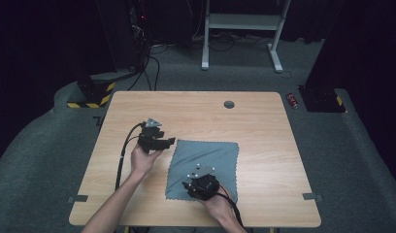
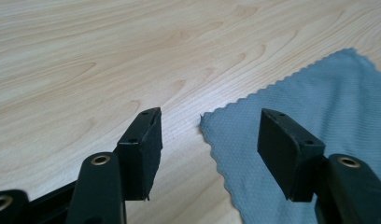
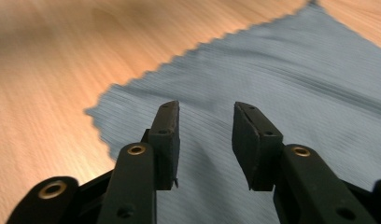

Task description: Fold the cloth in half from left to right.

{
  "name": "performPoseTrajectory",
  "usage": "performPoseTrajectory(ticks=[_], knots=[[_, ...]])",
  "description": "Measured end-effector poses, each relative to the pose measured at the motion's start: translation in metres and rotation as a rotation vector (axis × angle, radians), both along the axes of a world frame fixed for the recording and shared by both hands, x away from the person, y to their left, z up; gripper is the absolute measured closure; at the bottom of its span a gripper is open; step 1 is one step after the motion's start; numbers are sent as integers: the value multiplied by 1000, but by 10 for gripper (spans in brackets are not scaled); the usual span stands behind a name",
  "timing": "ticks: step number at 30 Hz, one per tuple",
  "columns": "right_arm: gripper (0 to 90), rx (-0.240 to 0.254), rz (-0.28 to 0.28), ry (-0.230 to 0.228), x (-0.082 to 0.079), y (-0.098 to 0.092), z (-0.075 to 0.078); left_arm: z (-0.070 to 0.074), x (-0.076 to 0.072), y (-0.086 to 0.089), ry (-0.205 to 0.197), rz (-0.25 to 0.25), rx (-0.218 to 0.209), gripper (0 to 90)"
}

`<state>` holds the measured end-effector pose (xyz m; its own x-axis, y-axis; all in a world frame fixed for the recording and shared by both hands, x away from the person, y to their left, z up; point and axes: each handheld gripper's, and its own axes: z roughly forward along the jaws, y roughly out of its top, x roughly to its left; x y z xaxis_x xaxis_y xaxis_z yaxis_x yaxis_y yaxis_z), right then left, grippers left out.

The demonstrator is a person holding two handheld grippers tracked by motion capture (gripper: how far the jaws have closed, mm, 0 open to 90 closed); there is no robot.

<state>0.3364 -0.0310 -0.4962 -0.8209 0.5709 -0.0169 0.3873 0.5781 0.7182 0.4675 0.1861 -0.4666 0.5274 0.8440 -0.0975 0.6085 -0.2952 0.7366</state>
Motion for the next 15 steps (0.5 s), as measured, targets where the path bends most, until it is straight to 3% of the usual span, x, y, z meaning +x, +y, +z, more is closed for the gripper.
performPoseTrajectory(ticks=[6,15], knots=[[649,-9,85,-1,-11,33,-4,-12,26,-22,27,-35,92,433],[657,-43,163,-18,-27,53,-11,-23,37,-38,47,-50,128,463]])
